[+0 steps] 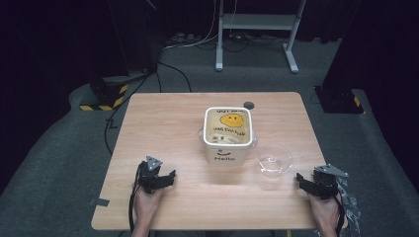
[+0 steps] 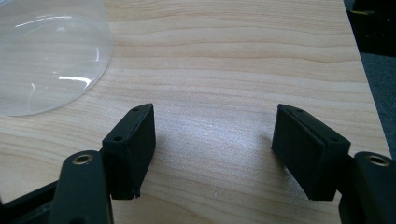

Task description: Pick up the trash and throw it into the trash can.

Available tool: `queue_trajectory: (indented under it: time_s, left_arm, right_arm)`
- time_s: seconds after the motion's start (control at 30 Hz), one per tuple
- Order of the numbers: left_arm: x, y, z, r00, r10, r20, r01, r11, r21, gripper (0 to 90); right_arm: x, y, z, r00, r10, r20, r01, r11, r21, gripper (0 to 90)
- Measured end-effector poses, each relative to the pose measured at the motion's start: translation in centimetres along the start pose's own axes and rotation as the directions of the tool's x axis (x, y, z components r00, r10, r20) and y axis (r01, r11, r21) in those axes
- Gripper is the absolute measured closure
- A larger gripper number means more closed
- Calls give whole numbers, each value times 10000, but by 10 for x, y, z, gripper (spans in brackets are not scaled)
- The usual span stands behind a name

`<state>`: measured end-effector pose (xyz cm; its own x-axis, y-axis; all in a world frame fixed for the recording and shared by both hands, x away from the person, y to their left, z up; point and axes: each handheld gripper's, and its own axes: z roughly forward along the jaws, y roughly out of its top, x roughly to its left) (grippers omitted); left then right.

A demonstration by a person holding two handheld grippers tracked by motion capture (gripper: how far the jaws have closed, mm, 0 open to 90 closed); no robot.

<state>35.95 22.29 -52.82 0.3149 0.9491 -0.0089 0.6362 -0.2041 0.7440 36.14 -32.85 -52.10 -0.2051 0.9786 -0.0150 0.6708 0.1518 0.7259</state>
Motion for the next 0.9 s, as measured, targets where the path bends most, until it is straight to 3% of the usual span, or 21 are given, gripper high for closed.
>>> queue_trajectory:
  time_s: [0.17,0.4,0.9]
  left_arm:
    - [0,0,0,10000,6,6,-6,10000,1,212]
    - [0,0,0,10000,3,10,-3,10000,1,212]
    - [0,0,0,10000,2,9,-2,10000,-1,212]
  right_arm:
    - [1,-2,-2,9998,196,106,-196,9998,-29,289]
    - [0,-5,-7,9991,418,-108,-419,9991,-5,287]
    - [3,-7,-22,9985,276,-465,-291,9990,-331,295]
